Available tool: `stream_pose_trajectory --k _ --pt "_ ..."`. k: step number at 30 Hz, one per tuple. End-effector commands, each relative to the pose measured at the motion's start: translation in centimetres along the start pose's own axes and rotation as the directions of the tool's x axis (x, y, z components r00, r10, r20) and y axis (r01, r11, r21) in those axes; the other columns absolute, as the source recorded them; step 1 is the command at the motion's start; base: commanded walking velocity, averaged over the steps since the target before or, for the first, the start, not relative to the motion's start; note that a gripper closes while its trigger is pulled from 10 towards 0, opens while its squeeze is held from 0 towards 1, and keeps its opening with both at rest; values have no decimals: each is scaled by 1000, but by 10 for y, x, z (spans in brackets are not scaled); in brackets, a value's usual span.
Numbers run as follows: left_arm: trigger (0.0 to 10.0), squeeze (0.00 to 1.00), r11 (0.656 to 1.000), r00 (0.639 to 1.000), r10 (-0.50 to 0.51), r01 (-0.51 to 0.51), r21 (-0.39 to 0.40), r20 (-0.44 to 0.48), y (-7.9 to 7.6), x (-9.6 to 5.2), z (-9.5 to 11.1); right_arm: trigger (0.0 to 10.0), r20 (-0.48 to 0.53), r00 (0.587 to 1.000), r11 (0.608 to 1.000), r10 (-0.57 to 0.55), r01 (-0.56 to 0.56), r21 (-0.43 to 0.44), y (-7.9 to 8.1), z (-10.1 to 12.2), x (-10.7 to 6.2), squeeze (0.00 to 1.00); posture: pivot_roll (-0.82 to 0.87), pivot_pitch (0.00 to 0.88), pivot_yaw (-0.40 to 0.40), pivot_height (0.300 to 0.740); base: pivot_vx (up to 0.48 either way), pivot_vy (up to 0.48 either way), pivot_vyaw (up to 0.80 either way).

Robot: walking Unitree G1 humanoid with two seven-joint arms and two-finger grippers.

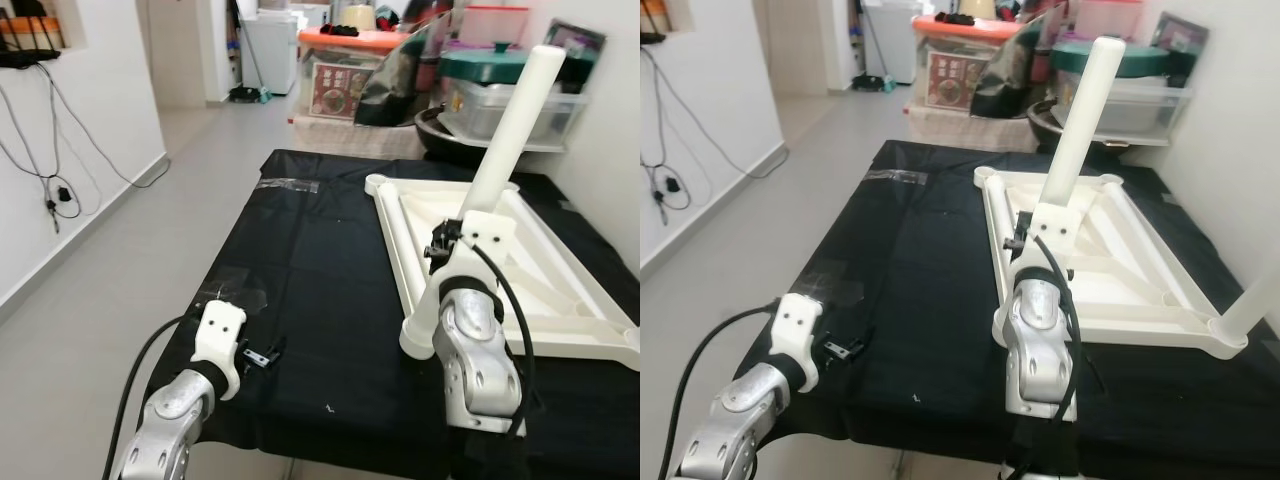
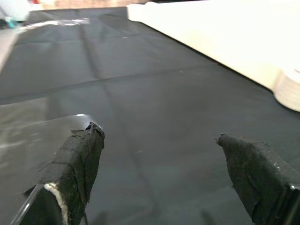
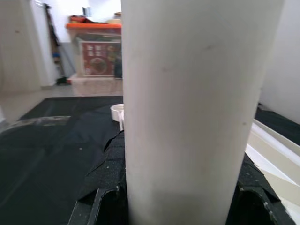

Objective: Building children table

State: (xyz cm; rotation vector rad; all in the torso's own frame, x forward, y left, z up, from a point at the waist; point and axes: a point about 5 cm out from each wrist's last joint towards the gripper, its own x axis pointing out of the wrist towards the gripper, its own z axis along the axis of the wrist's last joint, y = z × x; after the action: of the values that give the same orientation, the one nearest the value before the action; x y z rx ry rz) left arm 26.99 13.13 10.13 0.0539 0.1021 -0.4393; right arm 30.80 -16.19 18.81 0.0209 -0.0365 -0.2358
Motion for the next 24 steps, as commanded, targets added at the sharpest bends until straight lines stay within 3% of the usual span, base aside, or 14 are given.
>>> stream_pose_trajectory --k 1,2,4,5,7,8,9,13,14,17,18,19,20,24 --pt "10000 0 1000 1000 -20 20 -18 -6 -5 1 -2 10000 -140 990 1000 23 -21 12 -8 -31 -4 0 -26 0 -31 740 0 0 0" --pt "10000 0 1000 1000 -24 24 -15 -10 -5 3 -3 10000 -104 985 990 136 -130 58 2 -23 2 1000 -30 0 -28 740 0 0 0" --pt "10000 0 1000 1000 -24 24 -15 -10 -5 3 -3 10000 -104 985 990 136 -130 58 2 -23 2 1000 -30 0 -28 740 0 0 0" --pt "10000 0 1000 1000 -27 27 -11 -6 -5 5 -1 10000 -58 950 949 308 -302 94 15 -11 11 1000 -32 0 -32 740 0 0 0" --pt "10000 0 1000 1000 -27 27 -11 -6 -5 5 -1 10000 -58 950 949 308 -302 94 15 -11 11 1000 -32 0 -32 740 0 0 0" --pt "10000 0 1000 1000 -28 28 -7 -4 -4 6 0 10000 -6 892 889 452 -449 89 26 3 21 0 -34 0 -31 740 0 0 0" --pt "10000 0 1000 1000 -28 28 -7 -4 -4 6 0 10000 -6 892 889 452 -449 89 26 3 21 0 -34 0 -31 740 0 0 0" --pt "10000 0 999 999 -53 53 -12 5 -9 11 1 10000 10 481 480 877 -873 -87 53 22 23 0 -25 0 -27 740 0 0 0" --pt "10000 0 999 999 -53 53 -12 5 -9 11 1 10000 10 481 480 877 -873 -87 53 22 23 0 -25 0 -27 740 0 0 0" --pt "10000 0 999 999 -40 40 -2 5 -6 12 1 10000 -42 356 354 934 -934 -49 69 7 20 0 2 0 -47 740 0 0 0" --pt "10000 0 1000 1000 -29 29 -1 9 -4 12 3 8275 -47 323 321 945 -946 -36 80 2 18 0 24 0 -57 740 0 0 0" --pt "10000 0 1000 1000 -23 23 0 13 -3 11 4 8275 -47 302 301 952 -953 -31 86 -1 16 0 24 0 -57 740 0 0 0" --pt "10000 0 1000 1000 -16 16 0 16 -1 9 5 0 -25 276 276 961 -961 -4 92 -2 13 0 38 0 -64 740 0 0 0" --pt "10000 0 1000 1000 -7 7 3 15 0 5 5 0 14 243 242 970 -970 35 97 -3 7 0 55 0 -70 740 0 0 0"
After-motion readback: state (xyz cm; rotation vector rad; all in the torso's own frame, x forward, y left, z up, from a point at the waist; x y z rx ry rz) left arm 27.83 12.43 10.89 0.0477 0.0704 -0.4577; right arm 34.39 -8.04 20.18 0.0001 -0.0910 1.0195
